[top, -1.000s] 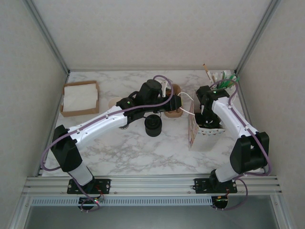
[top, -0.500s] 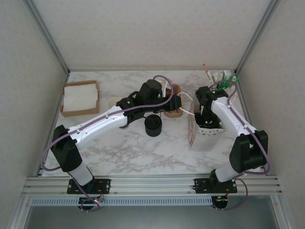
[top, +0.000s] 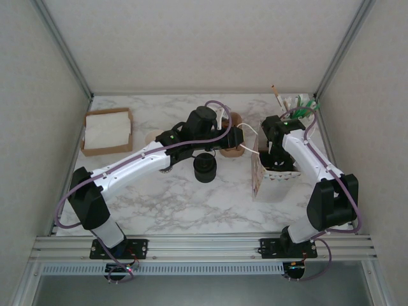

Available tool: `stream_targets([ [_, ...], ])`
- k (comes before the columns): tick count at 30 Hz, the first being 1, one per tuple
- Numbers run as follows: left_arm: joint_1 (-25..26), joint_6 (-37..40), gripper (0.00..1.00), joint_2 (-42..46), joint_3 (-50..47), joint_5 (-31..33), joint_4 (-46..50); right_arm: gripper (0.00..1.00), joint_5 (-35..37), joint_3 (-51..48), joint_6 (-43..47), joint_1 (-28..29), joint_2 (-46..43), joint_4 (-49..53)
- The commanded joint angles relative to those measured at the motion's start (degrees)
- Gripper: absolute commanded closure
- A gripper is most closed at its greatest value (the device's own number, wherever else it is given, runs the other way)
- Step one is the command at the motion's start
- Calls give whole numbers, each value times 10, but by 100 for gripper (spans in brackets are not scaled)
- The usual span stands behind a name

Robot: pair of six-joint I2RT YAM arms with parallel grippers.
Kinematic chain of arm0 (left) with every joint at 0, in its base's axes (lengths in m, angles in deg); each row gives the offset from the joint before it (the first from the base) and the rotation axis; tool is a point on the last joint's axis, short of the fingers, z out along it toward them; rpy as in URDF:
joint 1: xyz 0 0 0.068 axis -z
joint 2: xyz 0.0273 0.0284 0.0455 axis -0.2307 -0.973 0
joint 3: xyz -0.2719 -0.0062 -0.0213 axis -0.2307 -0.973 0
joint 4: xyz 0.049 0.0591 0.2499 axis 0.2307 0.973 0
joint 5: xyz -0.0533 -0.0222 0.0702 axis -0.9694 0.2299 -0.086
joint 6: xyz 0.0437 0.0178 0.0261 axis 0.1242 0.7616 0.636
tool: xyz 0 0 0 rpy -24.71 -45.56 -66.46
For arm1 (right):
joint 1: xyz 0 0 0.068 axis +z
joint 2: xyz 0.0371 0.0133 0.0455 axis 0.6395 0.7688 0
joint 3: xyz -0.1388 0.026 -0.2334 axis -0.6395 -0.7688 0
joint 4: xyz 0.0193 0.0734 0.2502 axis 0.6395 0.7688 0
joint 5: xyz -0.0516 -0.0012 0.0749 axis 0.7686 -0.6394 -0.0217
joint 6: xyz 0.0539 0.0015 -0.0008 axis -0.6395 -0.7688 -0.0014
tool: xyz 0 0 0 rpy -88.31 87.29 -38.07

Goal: Pack the takeout coffee

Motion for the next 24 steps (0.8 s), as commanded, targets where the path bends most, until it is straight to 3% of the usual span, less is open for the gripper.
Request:
stream_targets([
  [1, 4, -4, 58, 5, 20, -3, -8, 23, 0, 1, -3, -3, -4, 17],
  [24, 7, -11, 54, 2, 26, -24, -20, 13, 10, 51, -5, -4, -42, 63],
])
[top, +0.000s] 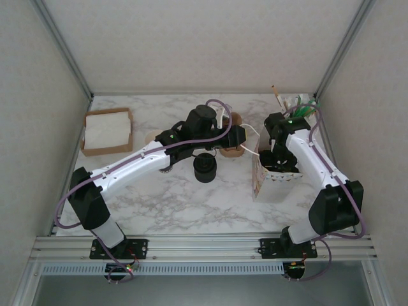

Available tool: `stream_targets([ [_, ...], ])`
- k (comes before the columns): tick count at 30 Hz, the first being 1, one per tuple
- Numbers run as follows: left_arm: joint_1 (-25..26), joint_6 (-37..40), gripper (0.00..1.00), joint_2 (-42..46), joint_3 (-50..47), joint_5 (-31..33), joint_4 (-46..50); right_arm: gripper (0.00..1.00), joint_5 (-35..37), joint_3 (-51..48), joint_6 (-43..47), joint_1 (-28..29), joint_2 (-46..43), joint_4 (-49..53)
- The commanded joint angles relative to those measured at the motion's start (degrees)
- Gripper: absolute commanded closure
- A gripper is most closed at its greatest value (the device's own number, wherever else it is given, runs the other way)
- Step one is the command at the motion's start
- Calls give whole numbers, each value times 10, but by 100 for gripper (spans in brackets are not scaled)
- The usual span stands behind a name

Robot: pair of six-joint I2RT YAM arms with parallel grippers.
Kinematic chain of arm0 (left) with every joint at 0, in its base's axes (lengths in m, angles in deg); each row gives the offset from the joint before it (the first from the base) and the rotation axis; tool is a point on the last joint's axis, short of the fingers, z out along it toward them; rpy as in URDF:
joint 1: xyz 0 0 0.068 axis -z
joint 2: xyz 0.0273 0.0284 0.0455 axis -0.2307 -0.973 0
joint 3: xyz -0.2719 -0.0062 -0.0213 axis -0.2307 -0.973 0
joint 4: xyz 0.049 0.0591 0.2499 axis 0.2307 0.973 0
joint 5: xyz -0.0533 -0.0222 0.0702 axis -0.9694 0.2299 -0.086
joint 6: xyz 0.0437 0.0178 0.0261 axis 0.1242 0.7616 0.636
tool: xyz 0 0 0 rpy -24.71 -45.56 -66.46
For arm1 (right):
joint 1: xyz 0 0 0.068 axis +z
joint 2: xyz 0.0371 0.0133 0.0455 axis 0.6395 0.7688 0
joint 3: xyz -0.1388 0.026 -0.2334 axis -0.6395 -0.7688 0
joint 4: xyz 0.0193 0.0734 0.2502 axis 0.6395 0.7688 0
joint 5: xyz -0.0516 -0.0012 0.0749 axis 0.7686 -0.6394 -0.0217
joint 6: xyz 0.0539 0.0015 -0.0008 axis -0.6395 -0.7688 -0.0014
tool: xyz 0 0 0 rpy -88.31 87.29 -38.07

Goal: Pack the takeout coffee

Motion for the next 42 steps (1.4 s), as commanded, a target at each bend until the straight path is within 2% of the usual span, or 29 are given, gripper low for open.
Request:
stream_targets([
  [1, 6, -6, 54, 2, 20, -7, -10, 12, 7, 21, -4, -3, -19, 25],
  [11, 8, -6, 54, 2, 24, -4, -8, 9, 15, 42, -7, -2, -30, 41],
  [42, 13, -5, 54, 10, 28, 7, -8, 9, 27, 119, -17, -3, -93, 64],
])
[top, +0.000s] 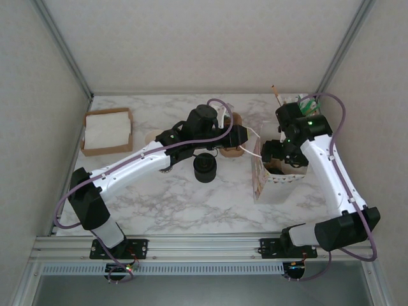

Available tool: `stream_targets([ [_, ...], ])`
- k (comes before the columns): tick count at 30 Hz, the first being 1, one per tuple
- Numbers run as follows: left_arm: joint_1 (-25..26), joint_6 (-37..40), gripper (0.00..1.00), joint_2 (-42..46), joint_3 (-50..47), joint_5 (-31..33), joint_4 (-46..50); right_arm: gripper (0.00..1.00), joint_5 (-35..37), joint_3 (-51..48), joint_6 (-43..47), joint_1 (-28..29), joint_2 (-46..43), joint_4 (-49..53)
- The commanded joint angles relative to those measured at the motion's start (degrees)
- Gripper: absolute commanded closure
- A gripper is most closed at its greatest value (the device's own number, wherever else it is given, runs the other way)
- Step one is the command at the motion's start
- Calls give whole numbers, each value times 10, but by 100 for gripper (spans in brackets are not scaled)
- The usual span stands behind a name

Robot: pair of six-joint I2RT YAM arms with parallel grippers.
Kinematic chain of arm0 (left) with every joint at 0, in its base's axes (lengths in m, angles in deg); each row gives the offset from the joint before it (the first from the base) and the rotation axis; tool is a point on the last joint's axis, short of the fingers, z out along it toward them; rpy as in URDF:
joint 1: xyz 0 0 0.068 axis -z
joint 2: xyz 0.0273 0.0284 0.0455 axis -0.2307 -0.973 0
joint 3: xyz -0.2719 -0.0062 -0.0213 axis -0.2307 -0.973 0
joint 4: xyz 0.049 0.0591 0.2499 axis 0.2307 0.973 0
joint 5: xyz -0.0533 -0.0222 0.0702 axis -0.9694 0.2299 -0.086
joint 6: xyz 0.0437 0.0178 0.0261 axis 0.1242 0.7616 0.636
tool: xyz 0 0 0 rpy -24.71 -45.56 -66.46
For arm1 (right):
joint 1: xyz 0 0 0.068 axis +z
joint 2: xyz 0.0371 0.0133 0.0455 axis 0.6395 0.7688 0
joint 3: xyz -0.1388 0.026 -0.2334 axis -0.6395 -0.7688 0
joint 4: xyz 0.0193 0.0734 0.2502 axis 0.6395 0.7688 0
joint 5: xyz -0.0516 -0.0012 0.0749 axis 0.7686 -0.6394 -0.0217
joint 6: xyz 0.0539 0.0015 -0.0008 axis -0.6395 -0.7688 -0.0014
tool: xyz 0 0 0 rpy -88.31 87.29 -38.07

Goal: Pack the takeout coffee

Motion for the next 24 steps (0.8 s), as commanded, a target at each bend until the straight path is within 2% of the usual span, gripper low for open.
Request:
stream_targets([
  [1, 6, -5, 54, 11, 18, 8, -7, 9, 12, 21, -8, -4, -14, 21],
  [24, 10, -2, 53, 30, 12, 14, -19, 10, 18, 64, -18, -3, -59, 23],
])
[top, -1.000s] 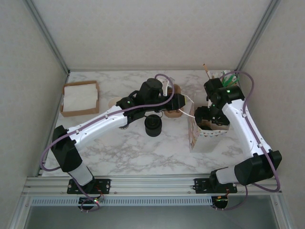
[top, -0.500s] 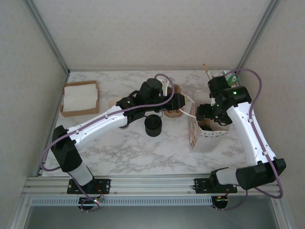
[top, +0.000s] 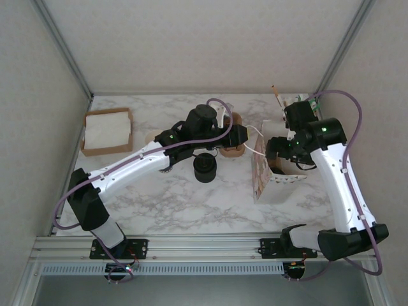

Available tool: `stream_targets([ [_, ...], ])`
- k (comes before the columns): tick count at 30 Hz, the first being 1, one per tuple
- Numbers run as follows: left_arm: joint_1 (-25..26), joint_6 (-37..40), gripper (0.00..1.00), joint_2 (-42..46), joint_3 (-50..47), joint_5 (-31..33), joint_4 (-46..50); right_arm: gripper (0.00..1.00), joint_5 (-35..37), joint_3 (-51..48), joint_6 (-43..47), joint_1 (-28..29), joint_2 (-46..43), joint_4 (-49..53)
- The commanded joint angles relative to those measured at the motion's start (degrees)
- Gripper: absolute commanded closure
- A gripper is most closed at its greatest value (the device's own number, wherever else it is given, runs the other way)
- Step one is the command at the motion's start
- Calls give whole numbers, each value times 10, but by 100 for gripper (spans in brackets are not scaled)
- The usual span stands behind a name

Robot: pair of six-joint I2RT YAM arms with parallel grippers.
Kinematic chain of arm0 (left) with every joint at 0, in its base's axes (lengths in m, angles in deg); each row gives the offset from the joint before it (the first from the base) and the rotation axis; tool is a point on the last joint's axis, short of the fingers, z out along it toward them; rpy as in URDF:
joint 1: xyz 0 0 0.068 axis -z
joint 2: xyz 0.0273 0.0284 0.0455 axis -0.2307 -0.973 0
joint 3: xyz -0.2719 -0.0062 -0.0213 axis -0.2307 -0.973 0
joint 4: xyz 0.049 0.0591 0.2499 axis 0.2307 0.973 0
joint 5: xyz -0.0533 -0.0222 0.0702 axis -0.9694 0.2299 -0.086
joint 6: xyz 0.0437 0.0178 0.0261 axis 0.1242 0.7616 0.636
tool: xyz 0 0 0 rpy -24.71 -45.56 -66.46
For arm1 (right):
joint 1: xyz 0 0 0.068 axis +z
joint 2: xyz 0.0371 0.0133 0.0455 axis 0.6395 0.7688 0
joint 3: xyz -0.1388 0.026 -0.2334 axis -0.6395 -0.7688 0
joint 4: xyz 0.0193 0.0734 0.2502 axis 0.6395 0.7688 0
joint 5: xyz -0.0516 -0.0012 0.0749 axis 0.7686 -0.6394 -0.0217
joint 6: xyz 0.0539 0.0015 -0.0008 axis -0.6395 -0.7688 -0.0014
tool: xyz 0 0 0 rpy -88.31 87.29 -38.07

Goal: Pack the takeout coffee

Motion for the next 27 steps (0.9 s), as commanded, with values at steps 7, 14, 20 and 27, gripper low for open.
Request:
stream_targets([
  [7, 10, 1, 49, 44, -3, 21, -39, 10, 0, 37, -11, -3, -41, -6],
  [14, 12, 10, 43, 65, -16, 31, -56, 11, -11, 43, -8, -3, -73, -31],
  [20, 17, 22, 34, 88, -30, 46, -74, 13, -17, 50, -3, -4, -105, -55],
  [27, 19, 37, 14, 152, -83, 77, -116, 15, -10, 38, 1, -3, -175, -106],
])
